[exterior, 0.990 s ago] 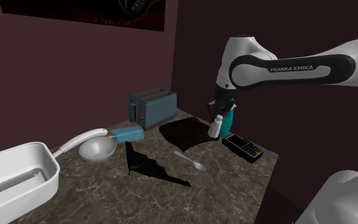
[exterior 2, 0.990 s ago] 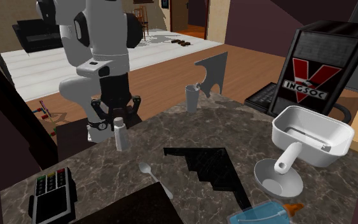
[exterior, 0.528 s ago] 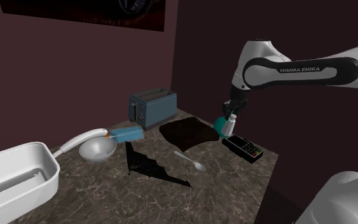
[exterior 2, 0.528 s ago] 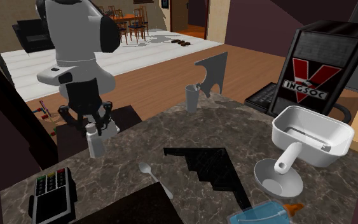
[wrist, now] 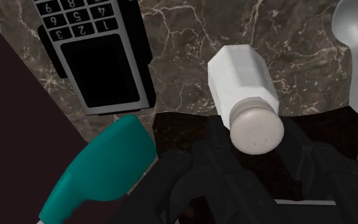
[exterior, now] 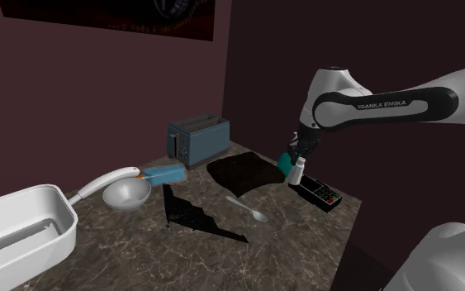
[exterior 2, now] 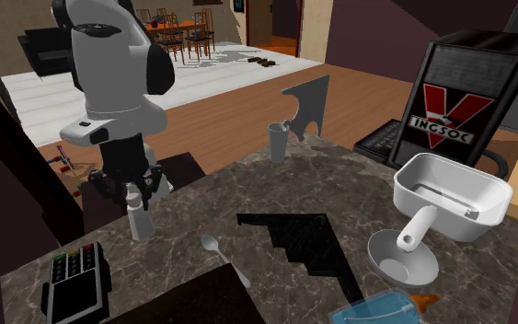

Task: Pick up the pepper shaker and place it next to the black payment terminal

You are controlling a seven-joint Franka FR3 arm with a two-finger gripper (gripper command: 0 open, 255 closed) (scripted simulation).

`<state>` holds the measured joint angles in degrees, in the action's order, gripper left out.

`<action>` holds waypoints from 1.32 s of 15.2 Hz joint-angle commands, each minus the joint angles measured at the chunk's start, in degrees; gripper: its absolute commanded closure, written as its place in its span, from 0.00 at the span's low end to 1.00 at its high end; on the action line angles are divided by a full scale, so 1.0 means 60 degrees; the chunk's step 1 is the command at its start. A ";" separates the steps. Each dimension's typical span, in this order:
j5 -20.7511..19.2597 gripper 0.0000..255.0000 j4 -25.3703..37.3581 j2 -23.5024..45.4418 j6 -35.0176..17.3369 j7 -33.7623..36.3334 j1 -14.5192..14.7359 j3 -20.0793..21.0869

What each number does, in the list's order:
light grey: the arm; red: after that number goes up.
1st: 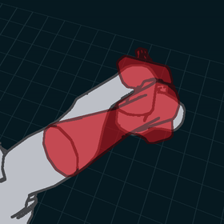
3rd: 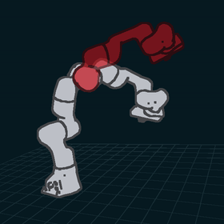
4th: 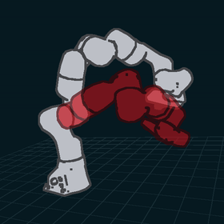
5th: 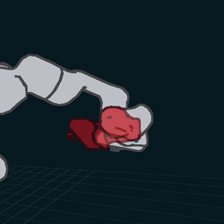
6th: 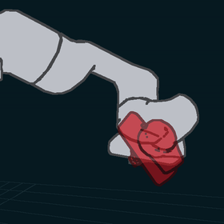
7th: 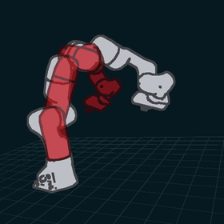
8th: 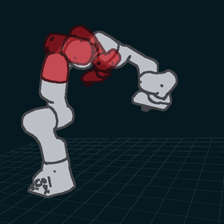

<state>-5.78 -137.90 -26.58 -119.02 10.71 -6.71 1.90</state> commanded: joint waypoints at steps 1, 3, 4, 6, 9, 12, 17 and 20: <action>-0.0019 1.00 -0.0224 0.0055 -0.0284 0.0024 -0.0008 -0.0003; -0.0037 1.00 -0.0428 0.0123 -0.0556 0.0055 -0.0014 0.0000; -0.0047 1.00 -0.0528 0.0161 -0.0693 0.0070 -0.0017 0.0001; -0.0068 1.00 -0.0722 0.0244 -0.0969 0.0103 -0.0024 0.0004; -0.0103 1.00 -0.0999 0.0389 -0.1388 0.0155 -0.0038 0.0010; -0.0144 1.00 -0.1258 0.0558 -0.1815 0.0211 -0.0054 0.0017; -0.0227 1.00 -0.1651 0.0897 -0.2542 0.0316 -0.0090 0.0034; -0.0289 1.00 -0.1862 0.1134 -0.2988 0.0388 -0.0117 0.0047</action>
<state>-7.43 -148.61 -20.17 -136.09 12.72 -7.44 2.02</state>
